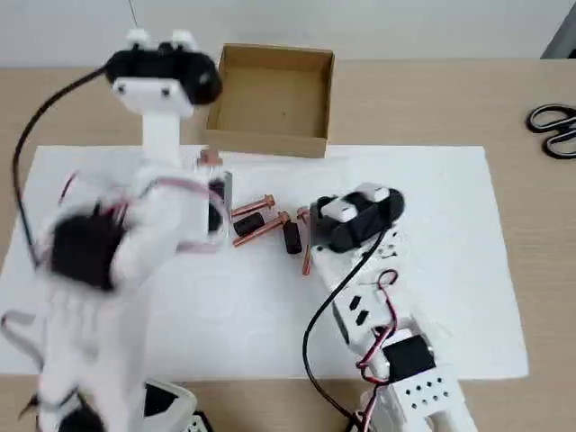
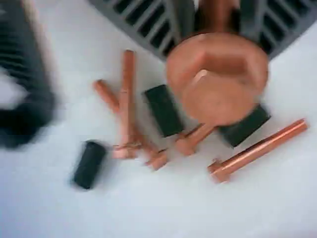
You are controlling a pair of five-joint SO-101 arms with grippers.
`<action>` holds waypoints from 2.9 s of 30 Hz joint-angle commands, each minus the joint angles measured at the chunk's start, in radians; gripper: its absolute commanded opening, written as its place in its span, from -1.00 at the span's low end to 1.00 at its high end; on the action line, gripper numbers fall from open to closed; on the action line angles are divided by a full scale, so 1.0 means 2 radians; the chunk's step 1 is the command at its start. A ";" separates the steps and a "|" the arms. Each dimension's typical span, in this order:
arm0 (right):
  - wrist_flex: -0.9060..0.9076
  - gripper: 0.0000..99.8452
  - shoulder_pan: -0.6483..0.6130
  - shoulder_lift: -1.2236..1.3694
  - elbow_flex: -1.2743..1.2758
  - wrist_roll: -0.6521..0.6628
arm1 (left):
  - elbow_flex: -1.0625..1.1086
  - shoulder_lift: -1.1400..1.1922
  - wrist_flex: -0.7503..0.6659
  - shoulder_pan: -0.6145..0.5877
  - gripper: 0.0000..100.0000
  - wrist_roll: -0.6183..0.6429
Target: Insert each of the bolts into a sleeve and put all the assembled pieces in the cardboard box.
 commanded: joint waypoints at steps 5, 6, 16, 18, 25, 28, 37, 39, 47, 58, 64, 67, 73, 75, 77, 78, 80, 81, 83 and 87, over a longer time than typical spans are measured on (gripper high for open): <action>-0.192 -0.99 -0.062 -0.001 0.107 0.121 | 0.112 -0.202 -0.131 -0.012 -0.99 0.005; -0.217 -0.99 -0.066 0.000 0.118 0.139 | 0.147 -0.220 -0.157 -0.018 -0.99 0.005; -0.237 -0.99 -0.070 0.000 0.115 0.154 | 0.581 -0.442 -0.624 -0.058 -0.99 0.005; -0.237 -0.99 -0.070 0.000 0.114 0.154 | 0.647 -0.489 -0.658 -0.036 -0.99 0.005; -0.237 -0.99 -0.071 0.000 0.111 0.161 | 0.705 -0.559 -0.662 -0.012 -0.99 0.013; -0.237 -0.99 -0.076 0.000 0.109 0.212 | 0.711 -0.559 -0.650 -0.008 -0.99 0.079; -0.237 -0.99 -0.121 0.000 0.072 0.238 | 0.733 -0.559 -0.644 -0.003 -0.99 0.134; -0.237 -0.99 -0.125 0.000 0.072 0.238 | 0.733 -0.559 -0.644 0.000 -0.99 0.135; -0.305 -0.99 -0.096 -0.001 0.058 0.220 | 0.731 -0.560 -0.667 -0.002 -0.99 0.154; -0.294 -0.99 -0.079 -0.019 0.095 0.114 | 0.734 -0.558 -0.718 0.034 -0.99 0.153; -0.277 -0.99 -0.079 -0.082 0.118 0.113 | 0.739 -0.521 -0.719 0.047 -0.99 0.150; -0.239 -0.99 -0.090 -0.106 0.117 0.113 | 0.739 -0.491 -0.734 0.050 -0.99 0.119; -0.176 -0.99 -0.111 -0.147 0.118 0.115 | 0.739 -0.476 -0.763 0.049 -0.99 0.110; -0.158 -0.99 -0.111 -0.157 0.118 0.115 | 0.739 -0.482 -0.757 0.049 -0.99 0.110; -0.148 -0.99 -0.111 -0.166 0.118 0.116 | 0.739 -0.488 -0.756 0.050 -0.99 0.110; -0.145 -0.99 -0.111 -0.171 0.118 0.116 | 0.741 -0.489 -0.756 0.050 -0.99 0.110; -0.138 -0.99 -0.109 -0.180 0.118 0.116 | 0.742 -0.489 -0.740 0.050 -0.99 0.110; -0.135 -0.99 -0.109 -0.185 0.118 0.116 | 0.742 -0.489 -0.727 0.051 -0.99 0.110; -0.126 -0.99 -0.109 -0.191 0.118 0.116 | 0.741 -0.491 -0.703 0.058 -0.99 0.110; -0.115 -0.99 -0.109 -0.194 0.118 0.116 | 0.725 -0.491 -0.687 0.081 -0.99 0.110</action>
